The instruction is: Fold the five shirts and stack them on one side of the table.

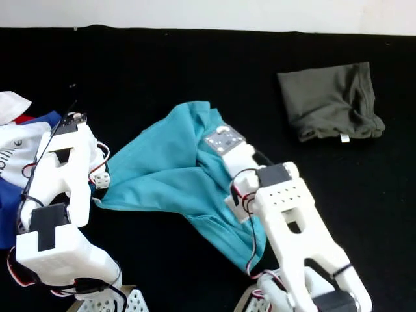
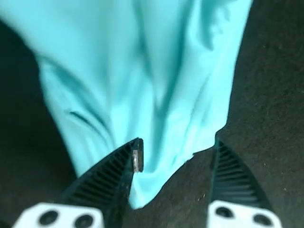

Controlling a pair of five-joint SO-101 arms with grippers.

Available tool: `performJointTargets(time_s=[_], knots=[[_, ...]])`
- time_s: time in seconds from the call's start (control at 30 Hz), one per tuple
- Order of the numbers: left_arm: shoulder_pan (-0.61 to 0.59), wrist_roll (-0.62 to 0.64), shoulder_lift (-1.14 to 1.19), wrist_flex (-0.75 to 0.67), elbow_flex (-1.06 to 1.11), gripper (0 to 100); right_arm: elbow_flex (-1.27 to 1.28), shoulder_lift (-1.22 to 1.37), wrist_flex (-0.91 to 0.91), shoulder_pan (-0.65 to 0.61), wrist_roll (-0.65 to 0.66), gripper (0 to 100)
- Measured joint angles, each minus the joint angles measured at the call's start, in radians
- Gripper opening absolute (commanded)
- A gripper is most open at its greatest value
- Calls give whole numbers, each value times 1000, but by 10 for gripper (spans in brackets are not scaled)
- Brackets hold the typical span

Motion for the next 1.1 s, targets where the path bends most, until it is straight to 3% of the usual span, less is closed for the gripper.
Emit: performJointTargets(time_s=[0.27,0.33,0.43,0.7,0.87,1.1], knots=[[0,0,0,0,0,8,-2,292,-92,34,-6,283],[0,0,0,0,0,8,-49,362,-94,35,-6,216],[0,0,0,0,0,8,-124,439,-94,43,-8,8],[15,0,0,2,-3,8,-393,471,-95,173,2,7],[103,0,14,172,-112,8,-617,477,-95,272,110,7],[158,91,15,442,-425,8,-786,525,-95,298,158,44]])
